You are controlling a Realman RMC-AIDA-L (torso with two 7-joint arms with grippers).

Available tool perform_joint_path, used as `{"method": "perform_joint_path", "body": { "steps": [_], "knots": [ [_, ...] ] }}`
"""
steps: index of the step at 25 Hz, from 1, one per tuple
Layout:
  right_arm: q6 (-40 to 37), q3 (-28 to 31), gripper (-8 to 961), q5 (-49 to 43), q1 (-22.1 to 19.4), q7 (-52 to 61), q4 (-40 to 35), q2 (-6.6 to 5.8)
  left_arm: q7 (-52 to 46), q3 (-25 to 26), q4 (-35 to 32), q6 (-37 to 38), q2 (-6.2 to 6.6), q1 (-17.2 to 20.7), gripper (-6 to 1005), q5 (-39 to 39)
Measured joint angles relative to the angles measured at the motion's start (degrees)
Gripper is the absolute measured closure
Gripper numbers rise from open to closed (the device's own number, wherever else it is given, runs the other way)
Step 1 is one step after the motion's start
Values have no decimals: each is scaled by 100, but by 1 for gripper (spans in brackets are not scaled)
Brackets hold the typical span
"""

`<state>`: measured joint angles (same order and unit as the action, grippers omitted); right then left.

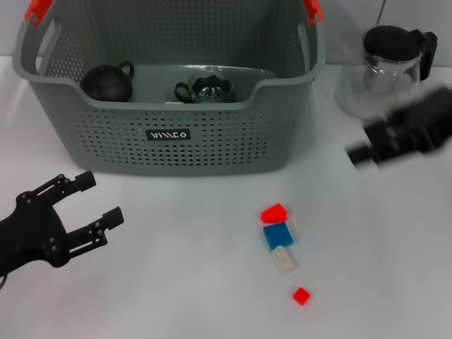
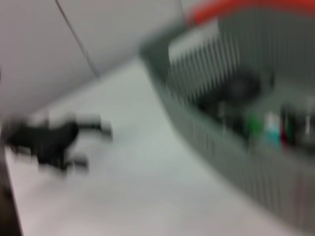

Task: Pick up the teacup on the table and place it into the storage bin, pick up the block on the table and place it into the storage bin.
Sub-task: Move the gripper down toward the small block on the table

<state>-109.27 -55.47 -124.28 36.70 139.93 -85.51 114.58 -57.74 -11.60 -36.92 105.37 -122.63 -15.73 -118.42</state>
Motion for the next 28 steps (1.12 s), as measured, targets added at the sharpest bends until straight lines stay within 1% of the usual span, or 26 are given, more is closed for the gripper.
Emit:
{"method": "perform_joint_path", "body": {
  "steps": [1, 3, 5, 9, 11, 14, 17, 19, 20, 24, 28],
  "knots": [
    [-210, -1, 258, -248, 3, 69, -8, 5, 0, 0, 0, -1, 0, -7, 176, 0],
    [-358, -146, 268, -828, 40, 138, -1, 53, 0, 1, 0, -6, 2, -8, 176, 1],
    [-372, -351, 280, -1379, 110, 155, 48, 165, -5, -1, 0, -4, 2, -8, 176, 4],
    [-304, -839, 301, -2252, 408, 131, 359, 500, -20, -1, 0, 0, 1, -4, 176, 6],
    [-123, -1187, 313, -2441, 583, 286, 724, 570, -16, -1, 1, 0, -9, -1, 176, 8],
    [356, -1783, 329, -2462, 868, 567, 1434, 571, -4, -1, 6, -4, -16, -1, 176, 9],
    [747, -2143, 349, -2427, 1114, 644, 2029, 585, 0, 0, 14, -15, -21, 5, 176, 9],
    [1130, -2422, 366, -2140, 1286, 765, 2440, 602, 0, -1, 28, -19, -23, 17, 176, 9],
    [1130, -2422, 375, -2140, 1286, 765, 2440, 602, 0, -1, 31, -20, -25, 23, 176, 11],
    [1665, -2665, 415, -1705, 1425, 1210, 2878, 600, 0, -1, 36, -29, -33, 34, 176, 13],
    [2003, -2844, 459, -1644, 1542, 1484, 3251, 606, 0, 0, 54, -34, -33, 14, 176, 13]
  ]
}}
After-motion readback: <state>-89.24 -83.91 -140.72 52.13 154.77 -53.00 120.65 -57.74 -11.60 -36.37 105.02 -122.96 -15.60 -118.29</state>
